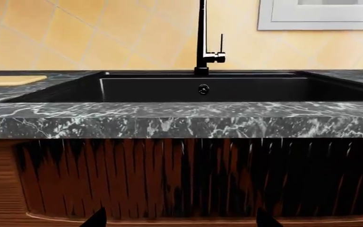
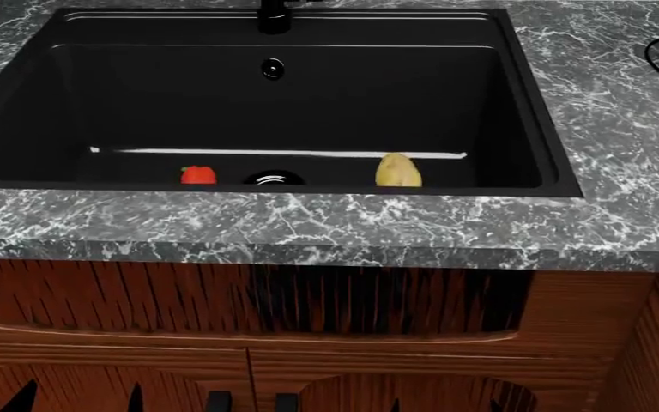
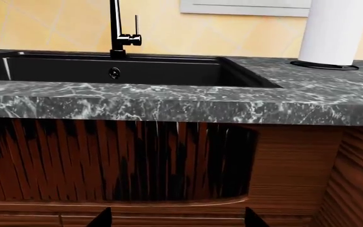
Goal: Pick the vegetables from the sink and place them on the cutting board.
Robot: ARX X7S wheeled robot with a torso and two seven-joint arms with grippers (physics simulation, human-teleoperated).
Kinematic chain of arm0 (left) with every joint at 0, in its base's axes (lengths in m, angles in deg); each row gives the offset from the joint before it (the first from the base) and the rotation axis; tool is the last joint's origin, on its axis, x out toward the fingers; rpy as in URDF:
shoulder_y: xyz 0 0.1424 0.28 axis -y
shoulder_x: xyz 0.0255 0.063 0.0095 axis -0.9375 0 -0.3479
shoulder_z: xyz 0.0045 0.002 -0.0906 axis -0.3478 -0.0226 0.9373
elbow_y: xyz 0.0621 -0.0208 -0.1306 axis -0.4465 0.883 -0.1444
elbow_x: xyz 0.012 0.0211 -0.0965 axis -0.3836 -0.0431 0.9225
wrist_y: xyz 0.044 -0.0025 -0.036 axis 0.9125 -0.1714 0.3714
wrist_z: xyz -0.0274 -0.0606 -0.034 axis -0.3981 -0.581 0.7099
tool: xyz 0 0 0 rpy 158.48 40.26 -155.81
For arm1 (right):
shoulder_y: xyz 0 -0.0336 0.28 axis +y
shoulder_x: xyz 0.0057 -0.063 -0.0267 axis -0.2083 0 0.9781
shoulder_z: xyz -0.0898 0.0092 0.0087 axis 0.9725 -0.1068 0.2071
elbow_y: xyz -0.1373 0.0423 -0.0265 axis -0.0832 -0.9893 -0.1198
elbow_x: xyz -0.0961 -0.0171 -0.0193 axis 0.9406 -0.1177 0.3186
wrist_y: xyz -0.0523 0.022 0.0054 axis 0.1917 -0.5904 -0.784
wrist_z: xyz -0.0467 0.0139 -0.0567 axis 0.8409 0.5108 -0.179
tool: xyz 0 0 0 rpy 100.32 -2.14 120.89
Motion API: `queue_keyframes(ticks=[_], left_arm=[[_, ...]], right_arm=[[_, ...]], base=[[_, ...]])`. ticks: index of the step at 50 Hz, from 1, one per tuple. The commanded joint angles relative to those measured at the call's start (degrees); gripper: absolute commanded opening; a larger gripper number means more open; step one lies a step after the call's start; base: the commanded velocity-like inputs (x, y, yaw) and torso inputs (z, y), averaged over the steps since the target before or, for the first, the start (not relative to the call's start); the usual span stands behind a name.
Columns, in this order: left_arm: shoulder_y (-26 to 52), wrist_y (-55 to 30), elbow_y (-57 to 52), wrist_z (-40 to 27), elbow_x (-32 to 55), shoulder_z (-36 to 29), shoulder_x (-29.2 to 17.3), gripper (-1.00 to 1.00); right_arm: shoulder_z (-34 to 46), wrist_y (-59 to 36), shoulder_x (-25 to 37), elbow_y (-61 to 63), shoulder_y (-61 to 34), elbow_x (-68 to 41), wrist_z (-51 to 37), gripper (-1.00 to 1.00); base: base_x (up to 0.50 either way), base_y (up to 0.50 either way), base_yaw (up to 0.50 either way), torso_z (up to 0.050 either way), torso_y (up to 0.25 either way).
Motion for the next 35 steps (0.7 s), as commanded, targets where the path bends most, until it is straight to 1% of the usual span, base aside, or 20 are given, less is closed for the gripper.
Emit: queue_keyframes(ticks=[1, 4, 5, 6, 7, 8, 9, 10, 11, 14, 19, 21, 22, 23, 24, 25, 26, 27, 28, 35], left_arm=[[-0.1, 0.4, 0.0, -0.6, 0.6, -0.7, -0.7, 1.00], [0.2, -0.5, 0.1, -1.2, 1.0, -0.5, -0.5, 1.00], [0.6, -3.5, -0.3, -1.5, 3.4, 0.4, 0.0, 1.00], [1.0, 0.7, 0.3, -4.5, -3.3, -1.2, -0.6, 1.00], [1.0, -0.7, -0.6, -2.8, -1.3, -1.6, -0.6, 1.00], [1.8, -4.2, -2.2, -2.3, 2.0, -0.8, -0.1, 1.00], [2.5, -4.7, -3.7, -2.9, 0.7, -1.1, -0.5, 1.00], [3.9, -9.6, -6.5, -2.6, 5.4, 0.7, -0.2, 1.00], [4.6, -10.5, -8.2, -3.1, 3.8, 0.0, -1.0, 1.00], [7.5, -18.2, -14.5, -4.1, 5.1, 0.7, -2.4, 1.00], [10.8, -25.7, -22.0, -4.8, 6.6, 1.5, -4.5, 1.00], [12.4, -30.7, -26.9, -5.1, 8.4, 2.3, -5.5, 1.00], [20.3, -39.3, -33.8, -3.3, 14.8, 2.8, -7.4, 1.00], [21.2, -42.6, -34.2, -3.1, 15.5, 3.3, -7.5, 1.00], [24.2, -43.7, -34.0, -3.2, 15.2, 3.0, -8.1, 1.00], [26.0, -46.7, -34.2, -2.5, 20.8, 6.9, -6.9, 1.00], [29.7, -53.4, -34.6, -3.6, 23.8, 9.5, -8.4, 1.00], [30.0, -53.5, -34.6, -3.8, 23.3, 9.3, -8.9, 1.00], [37.8, -59.2, -34.3, -3.2, 24.4, 8.1, -11.8, 1.00], [37.7, -60.4, -35.8, -3.6, 25.2, 8.7, -12.3, 1.00]], right_arm=[[0.8, 0.3, 0.6, 0.1, 0.0, -0.4, -0.7, 1.00], [0.8, 0.7, 0.6, 0.4, 0.0, -0.6, -1.1, 1.00], [0.9, 0.3, 0.6, 0.2, -0.4, -0.3, -1.5, 1.00], [1.0, -0.6, 0.3, 0.2, -1.4, -0.5, -1.7, 1.00], [1.3, -1.1, 0.3, 0.3, -2.1, -0.3, -1.8, 1.00], [0.9, -2.0, 0.0, 0.7, -3.6, -1.4, -1.7, 1.00], [1.2, -3.9, 0.4, 2.2, -5.1, -0.5, -2.1, 1.00], [1.1, -6.7, 0.7, 4.2, -6.6, -0.3, -2.5, 1.00], [0.5, -8.4, 0.9, 6.3, -7.5, -0.9, -2.7, 1.00], [0.0, -16.5, 2.5, 13.9, -11.5, -1.2, -3.1, 1.00], [-0.4, -28.0, 4.5, 22.3, -17.6, -3.1, -2.1, 1.00], [-1.4, -33.8, 5.6, 26.7, -20.4, -4.4, -1.7, 1.00], [-5.0, -42.4, 6.8, 31.2, -27.2, -10.7, 0.5, 1.00], [-4.9, -47.1, 7.3, 31.6, -28.1, -10.9, 0.7, 1.00], [-5.3, -49.1, 8.1, 32.2, -30.4, -11.1, 0.5, 1.00], [-5.2, -51.5, 9.1, 33.0, -32.8, -11.3, 0.8, 1.00], [-5.5, -57.2, 10.8, 33.1, -39.4, -12.7, 1.8, 1.00], [-5.8, -57.8, 10.9, 32.4, -40.2, -13.1, 2.1, 1.00], [-3.4, -61.5, 13.1, 24.9, -47.0, -13.6, 5.2, 1.00], [-3.4, -64.0, 13.4, 26.5, -47.3, -14.4, 5.1, 1.00]], base=[[0.00, 0.00, 0.00, 0.050, 0.000], [0.00, 0.00, 0.00, 0.050, 0.000], [0.00, 0.00, 0.00, 0.013, 0.000], [0.00, 0.00, 0.00, 0.000, 0.000], [0.00, 0.00, 0.00, 0.000, 0.000], [0.00, 0.00, 0.00, 0.000, 0.000], [0.00, 0.00, 0.00, 0.000, 0.000], [0.00, 0.00, 0.00, 0.000, 0.000], [0.00, 0.00, 0.00, 0.000, 0.000], [0.00, 0.00, 0.00, 0.000, 0.000], [0.00, 0.00, 0.00, 0.000, 0.000], [0.00, 0.00, 0.00, 0.000, 0.000], [0.00, 0.00, 0.00, 0.000, 0.000], [0.00, 0.00, 0.00, 0.000, 0.000], [0.00, 0.00, 0.00, 0.000, 0.000], [0.00, 0.00, 0.00, 0.017, 0.000], [0.00, 0.00, 0.00, 0.050, 0.000], [0.00, 0.00, 0.00, 0.050, 0.000], [0.00, 0.00, 0.00, 0.050, 0.000], [0.00, 0.00, 0.00, 0.050, 0.000]])
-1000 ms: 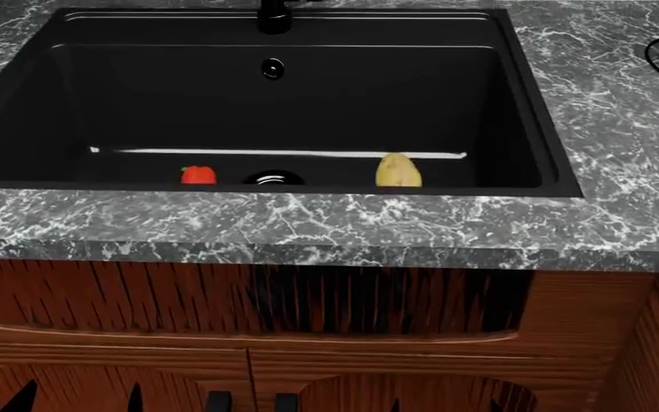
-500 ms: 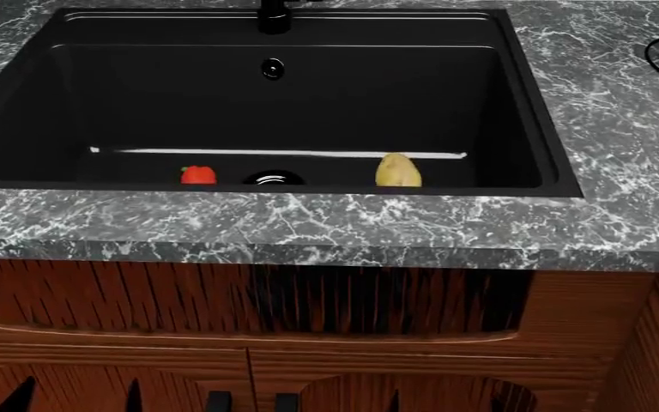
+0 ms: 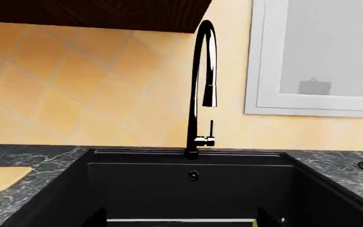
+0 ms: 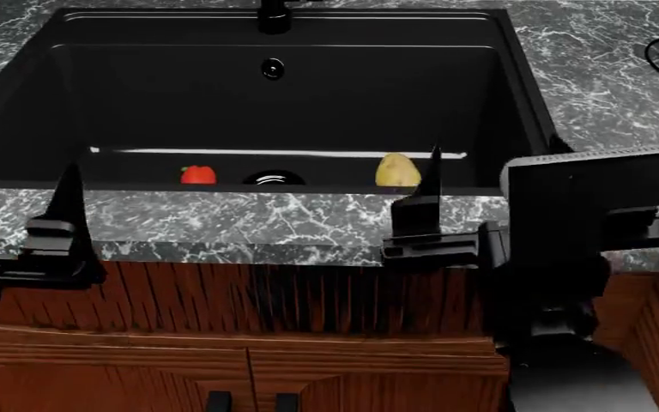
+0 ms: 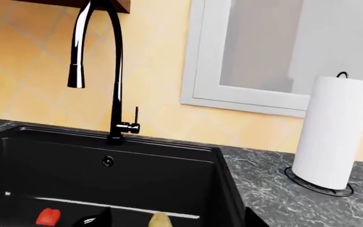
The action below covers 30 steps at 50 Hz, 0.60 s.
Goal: Pick the vegetables from the sink and place them on the cutting board.
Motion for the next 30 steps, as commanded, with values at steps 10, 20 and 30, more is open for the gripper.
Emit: queue_keyframes(ticks=[10, 20, 30], left_arm=[[16.9, -22.3, -1.9, -1.7, 7.3, 0.0, -4.9, 1.00], [32.7, -22.5, 20.3, -4.9, -1.7, -9.7, -3.9, 1.00], [35.9, -17.2, 31.0, -0.1, 0.7, -8.2, -0.2, 1.00]], right_arm=[[-2.1, -15.8, 1.6, -2.9, -15.9, -5.5, 3.2, 1.00], [-2.9, -10.6, -1.2, -21.3, -23.0, -4.4, 4.0, 1.00], [0.1, -12.2, 0.9, -18.5, -21.9, -3.3, 3.8, 1.00]], base=[[0.00, 0.00, 0.00, 0.031, 0.000], [0.00, 0.00, 0.00, 0.000, 0.000], [0.16, 0.00, 0.00, 0.000, 0.000]])
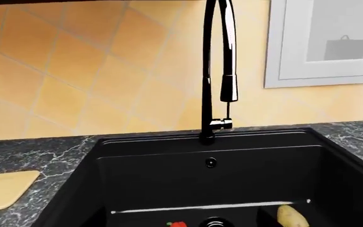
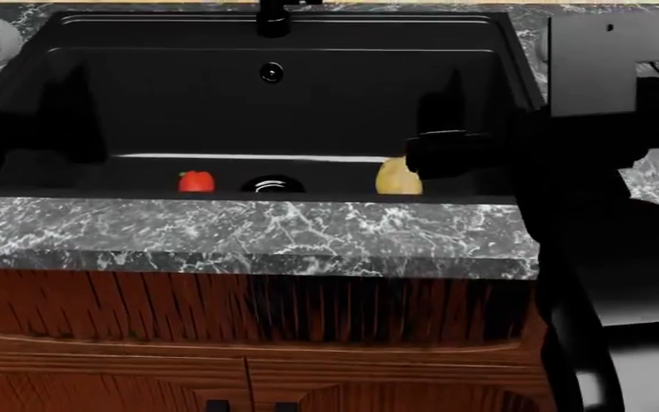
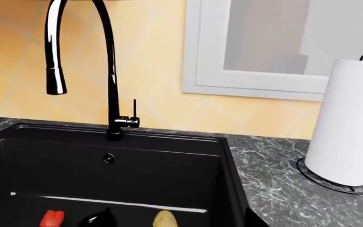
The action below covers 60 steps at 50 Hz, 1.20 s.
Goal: Pick the vegetables from the sink and place them on the cutting board.
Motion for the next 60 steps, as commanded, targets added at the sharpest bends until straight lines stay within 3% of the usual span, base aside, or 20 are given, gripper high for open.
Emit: queue_keyframes(ticks=[1, 6, 25, 60], left_arm=[[6.2, 1.2, 10.2, 0.9, -1.7, -3.2, 1.3, 1.00], [3.7, -1.5, 5.7, 0.9, -0.4, -3.5, 0.3, 1.00], [2.2, -3.0, 4.5, 0.9, 0.6, -2.2, -2.2, 1.00], [-3.9, 2.9, 7.3, 1.6, -0.8, -4.2, -2.9, 1.00]], right_arm=[[1.5, -0.4, 0.6, -2.9, -1.6, 0.7, 0.1, 1.00], [3.2, -3.2, 0.8, 1.1, -1.7, 0.3, -0.2, 1.00], [1.9, -2.2, 1.5, 0.8, 0.4, 0.4, -1.2, 1.00], [2.5, -2.9, 3.1, 2.8, 3.2, -0.4, -1.2, 1.00]], base=[[0.38, 0.00, 0.00, 0.000, 0.000], [0.40, 0.00, 0.00, 0.000, 0.000], [0.49, 0.06, 0.00, 0.000, 0.000], [0.50, 0.11, 0.00, 0.000, 0.001]])
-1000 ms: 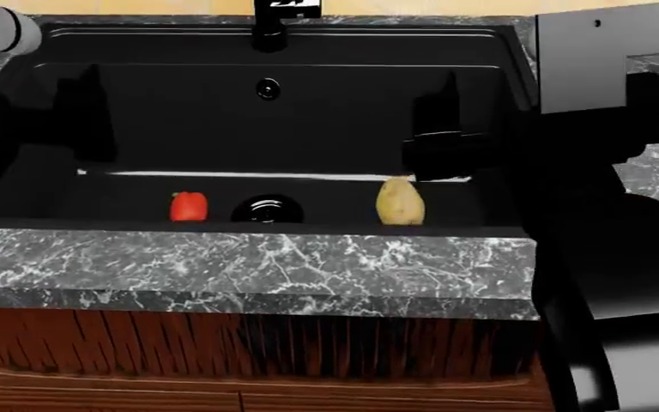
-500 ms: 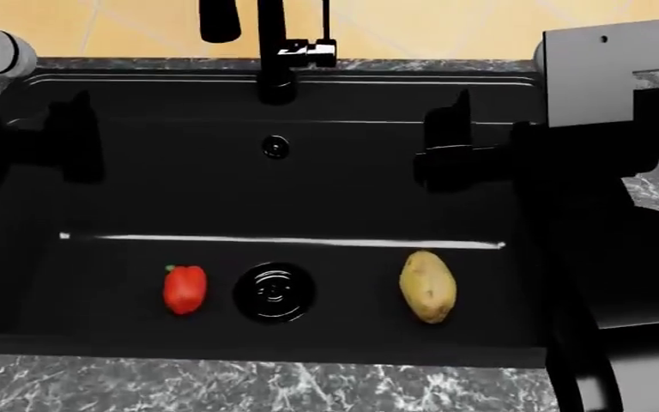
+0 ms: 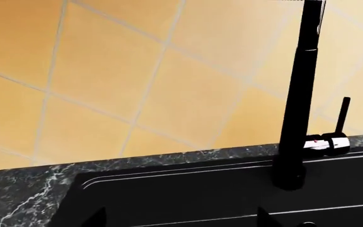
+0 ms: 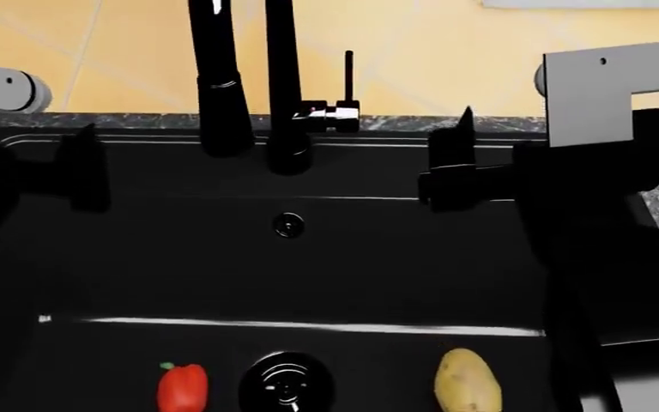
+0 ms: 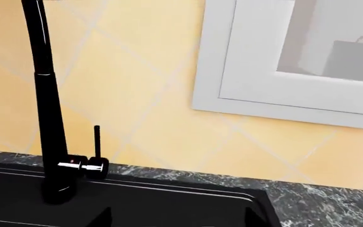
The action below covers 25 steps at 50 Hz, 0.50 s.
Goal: Pick the vegetables from the sink and place them on the cutting board.
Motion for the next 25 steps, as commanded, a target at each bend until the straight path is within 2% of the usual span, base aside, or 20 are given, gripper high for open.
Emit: queue_keyframes(ticks=[1, 9, 16, 21, 22, 25], left_arm=[[-2.0, 1.3, 0.4, 0.0, -0.2, -0.3, -0.3, 1.00], [-3.2, -0.3, -2.4, -0.6, 0.8, 0.1, -0.6, 1.00], [-7.2, -6.6, -12.2, -1.9, 4.4, 1.7, -1.6, 1.00], [-7.5, -7.8, -12.5, -1.3, 5.3, 2.3, -2.6, 1.00], [-7.8, -8.9, -13.1, -1.3, 6.2, 3.3, -2.7, 1.00], [-7.7, -7.6, -11.5, -1.6, 5.0, 1.1, -1.7, 1.00]], right_arm=[[0.6, -0.6, 0.6, 2.1, 1.1, -0.4, 0.1, 1.00], [0.3, -2.4, 0.8, 3.9, 1.6, -1.3, 0.0, 1.00], [-1.0, -14.7, 1.7, 15.0, 6.0, -6.3, 0.2, 1.00], [-2.4, -24.2, 2.2, 17.1, 6.2, -9.5, 0.7, 1.00], [-2.6, -23.7, 2.4, 17.4, 7.0, -9.3, 0.5, 1.00], [-1.2, -23.5, 3.1, 15.8, 9.0, -9.1, 0.5, 1.00]], base=[[0.50, 0.09, 0.00, 0.000, 0.010], [0.46, 0.08, 0.00, 0.000, 0.001], [0.00, 0.00, 0.00, 0.000, 0.000], [0.00, 0.00, 0.00, 0.000, 0.000], [0.00, 0.00, 0.00, 0.000, 0.000], [0.00, 0.00, 0.00, 0.000, 0.000]])
